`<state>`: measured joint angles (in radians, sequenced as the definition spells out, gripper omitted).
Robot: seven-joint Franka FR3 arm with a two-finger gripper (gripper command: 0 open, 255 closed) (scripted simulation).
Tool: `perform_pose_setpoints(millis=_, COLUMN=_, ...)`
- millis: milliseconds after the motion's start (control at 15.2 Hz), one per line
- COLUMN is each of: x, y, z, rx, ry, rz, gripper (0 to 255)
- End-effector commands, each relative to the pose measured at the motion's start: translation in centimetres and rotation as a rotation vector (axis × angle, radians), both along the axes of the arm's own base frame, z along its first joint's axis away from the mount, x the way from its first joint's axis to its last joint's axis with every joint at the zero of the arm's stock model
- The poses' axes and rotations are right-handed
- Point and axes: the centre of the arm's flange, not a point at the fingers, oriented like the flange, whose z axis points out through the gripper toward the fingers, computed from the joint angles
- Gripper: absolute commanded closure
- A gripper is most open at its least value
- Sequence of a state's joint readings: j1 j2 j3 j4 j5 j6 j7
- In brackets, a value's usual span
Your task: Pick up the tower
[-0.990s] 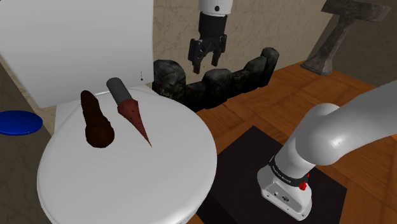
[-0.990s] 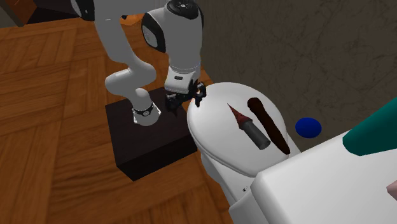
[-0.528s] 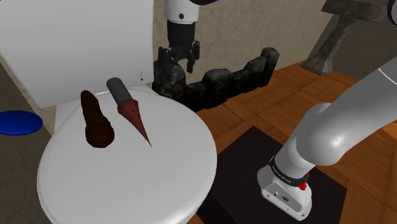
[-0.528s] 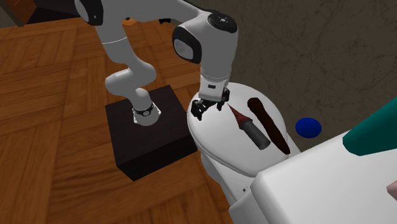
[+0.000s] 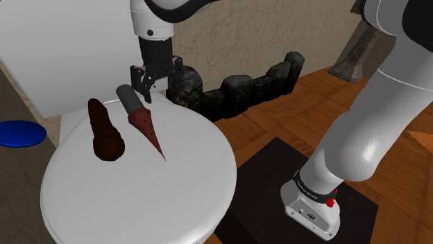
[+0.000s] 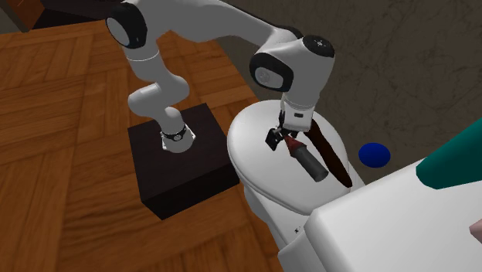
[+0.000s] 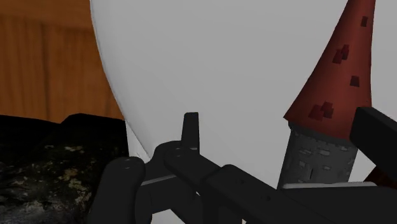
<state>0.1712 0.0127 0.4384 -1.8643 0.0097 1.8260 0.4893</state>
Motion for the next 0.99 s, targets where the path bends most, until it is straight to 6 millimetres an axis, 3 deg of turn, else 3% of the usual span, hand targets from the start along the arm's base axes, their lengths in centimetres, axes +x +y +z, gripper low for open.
perform_pose_setpoints(millis=0, x=0.9, y=2.5, z=-0.7, rx=0.004, ry=0.006, rz=0.006, gripper=0)
perform_pose_setpoints(millis=264, x=2.5, y=6.5, z=-2.1, rx=0.008, ry=0.015, rz=0.018, gripper=0)
perform_pose_setpoints(millis=858, x=2.5, y=6.5, z=-6.1, rx=0.008, ry=0.015, rz=0.018, gripper=0)
perform_pose_setpoints(millis=924, x=2.4, y=6.6, z=-6.2, rx=0.008, ry=0.016, rz=0.018, gripper=255)
